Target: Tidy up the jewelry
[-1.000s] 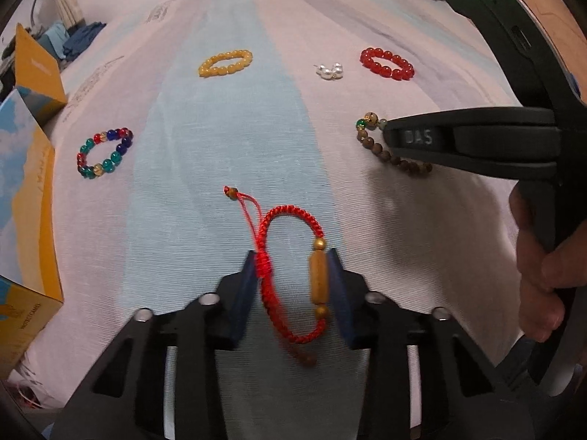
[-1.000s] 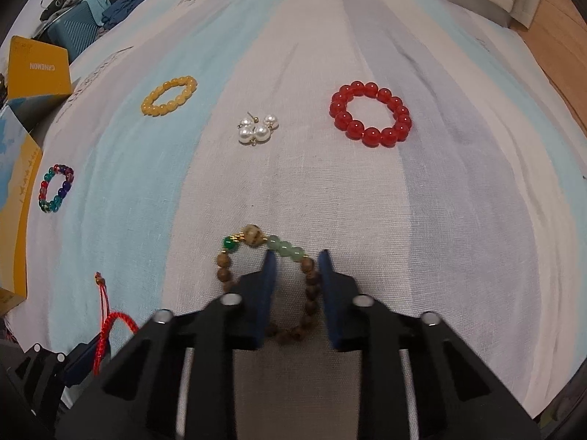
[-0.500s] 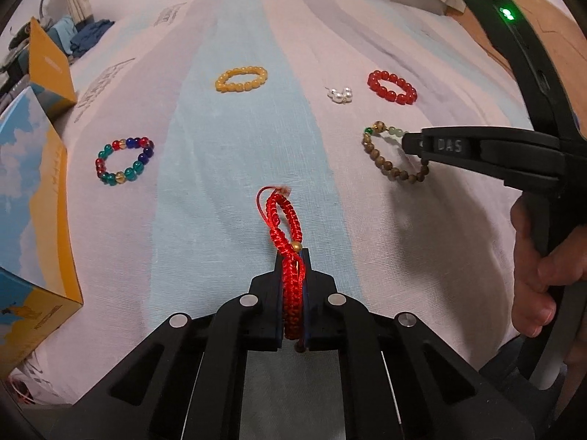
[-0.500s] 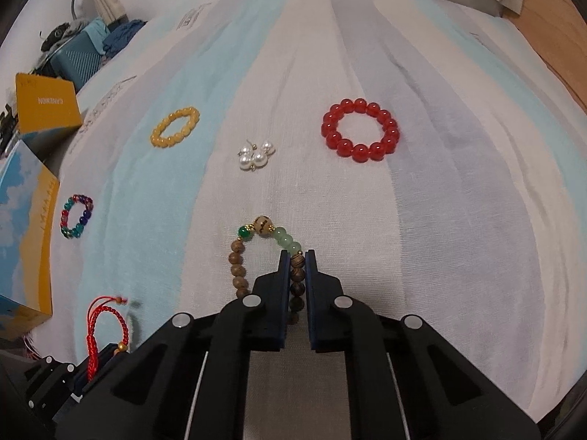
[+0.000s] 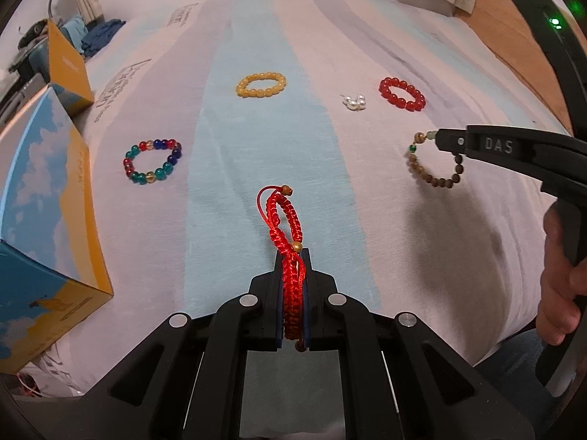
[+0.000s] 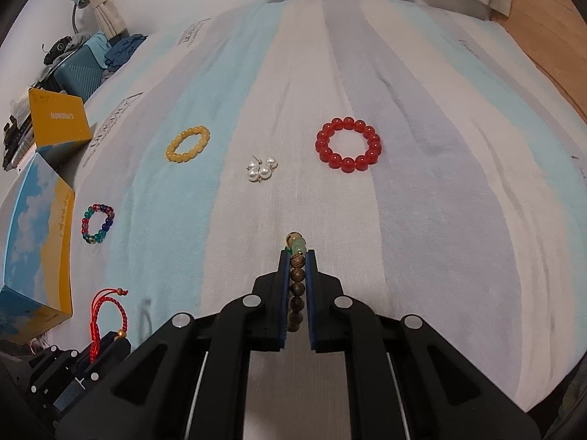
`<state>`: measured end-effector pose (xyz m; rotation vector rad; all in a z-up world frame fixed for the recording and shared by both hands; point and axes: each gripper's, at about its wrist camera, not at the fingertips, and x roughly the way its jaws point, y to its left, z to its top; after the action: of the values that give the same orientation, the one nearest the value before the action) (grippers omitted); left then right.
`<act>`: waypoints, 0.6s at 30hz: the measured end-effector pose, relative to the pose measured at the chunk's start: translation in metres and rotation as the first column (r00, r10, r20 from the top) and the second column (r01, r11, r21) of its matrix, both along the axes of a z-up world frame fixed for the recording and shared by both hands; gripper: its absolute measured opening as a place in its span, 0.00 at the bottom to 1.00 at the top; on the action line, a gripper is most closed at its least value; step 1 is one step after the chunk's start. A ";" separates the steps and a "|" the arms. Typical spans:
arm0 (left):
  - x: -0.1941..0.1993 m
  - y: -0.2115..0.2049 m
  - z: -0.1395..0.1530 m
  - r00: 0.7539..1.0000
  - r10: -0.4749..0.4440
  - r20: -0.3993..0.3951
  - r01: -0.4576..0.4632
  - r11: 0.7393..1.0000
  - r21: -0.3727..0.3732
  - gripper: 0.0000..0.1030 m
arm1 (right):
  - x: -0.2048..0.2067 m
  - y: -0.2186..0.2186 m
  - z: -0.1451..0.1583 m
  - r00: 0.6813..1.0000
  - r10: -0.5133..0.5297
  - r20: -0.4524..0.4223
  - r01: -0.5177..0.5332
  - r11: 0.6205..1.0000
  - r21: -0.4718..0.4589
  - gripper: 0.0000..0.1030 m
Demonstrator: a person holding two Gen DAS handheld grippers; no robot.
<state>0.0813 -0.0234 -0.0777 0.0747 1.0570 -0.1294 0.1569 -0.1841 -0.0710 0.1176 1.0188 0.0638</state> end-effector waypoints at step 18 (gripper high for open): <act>0.004 0.036 0.061 0.997 0.060 0.042 -0.060 0.998 0.005 0.06 | -0.019 0.029 0.066 0.998 0.023 0.060 -0.020 0.999 -0.044 0.07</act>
<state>0.0849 0.0130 -0.0166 0.0512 1.0168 -0.0700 0.1381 -0.1556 -0.0048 0.0646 0.9604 0.0641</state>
